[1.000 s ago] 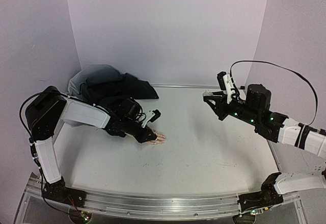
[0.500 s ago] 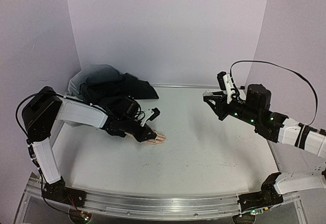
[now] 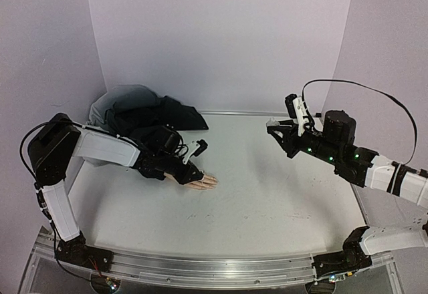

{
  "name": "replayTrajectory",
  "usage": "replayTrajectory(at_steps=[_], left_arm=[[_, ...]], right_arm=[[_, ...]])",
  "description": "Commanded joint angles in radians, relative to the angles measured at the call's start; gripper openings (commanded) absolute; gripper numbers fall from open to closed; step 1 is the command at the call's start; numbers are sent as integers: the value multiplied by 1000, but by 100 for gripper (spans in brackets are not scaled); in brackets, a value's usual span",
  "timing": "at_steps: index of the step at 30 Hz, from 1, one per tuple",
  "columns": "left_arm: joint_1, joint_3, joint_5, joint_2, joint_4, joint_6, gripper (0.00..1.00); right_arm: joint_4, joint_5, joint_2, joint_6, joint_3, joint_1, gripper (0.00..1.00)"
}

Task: Paint the nails

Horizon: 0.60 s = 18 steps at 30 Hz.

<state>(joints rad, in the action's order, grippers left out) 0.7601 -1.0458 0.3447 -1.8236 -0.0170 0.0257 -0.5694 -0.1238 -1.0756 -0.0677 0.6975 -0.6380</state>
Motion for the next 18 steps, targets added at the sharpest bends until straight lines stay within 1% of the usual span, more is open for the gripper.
replayTrajectory(at_steps=[1, 18], left_arm=[[-2, -24, 21, -15, 23, -1, 0], [-1, -26, 39, -32, 23, -3, 0]], right_arm=[[-70, -13, 6, -4, 20, -3, 0], [-71, -16, 5, -4, 20, -2, 0]])
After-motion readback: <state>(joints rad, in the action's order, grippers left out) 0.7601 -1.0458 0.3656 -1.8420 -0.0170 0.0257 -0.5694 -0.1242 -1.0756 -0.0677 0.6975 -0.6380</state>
